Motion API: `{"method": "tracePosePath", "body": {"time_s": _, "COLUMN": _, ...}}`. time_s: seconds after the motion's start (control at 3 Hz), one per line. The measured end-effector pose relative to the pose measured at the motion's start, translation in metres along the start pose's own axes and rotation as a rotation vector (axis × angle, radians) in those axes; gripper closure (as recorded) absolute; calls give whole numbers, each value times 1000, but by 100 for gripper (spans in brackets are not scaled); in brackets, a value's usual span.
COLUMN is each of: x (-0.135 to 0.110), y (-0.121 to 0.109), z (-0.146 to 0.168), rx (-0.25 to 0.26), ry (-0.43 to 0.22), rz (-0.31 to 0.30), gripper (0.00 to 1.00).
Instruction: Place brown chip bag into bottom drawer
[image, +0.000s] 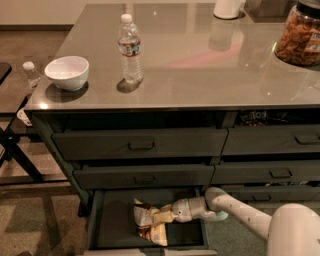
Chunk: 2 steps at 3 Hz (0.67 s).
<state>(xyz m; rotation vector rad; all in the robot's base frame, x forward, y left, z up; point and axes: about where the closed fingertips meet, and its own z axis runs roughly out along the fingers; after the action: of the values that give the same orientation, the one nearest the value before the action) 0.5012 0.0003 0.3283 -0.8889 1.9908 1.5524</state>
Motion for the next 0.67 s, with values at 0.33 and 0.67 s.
{"method": "tracePosePath", "body": {"time_s": 0.33, "x": 3, "y": 2, "z": 2, "rx": -20, "ry": -1, "rz": -3, "gripper": 100}}
{"method": "tracePosePath", "body": {"time_s": 0.67, "x": -7, "y": 28, "z": 15, "rx": -115, "ry": -14, "rz": -21, "gripper": 100}}
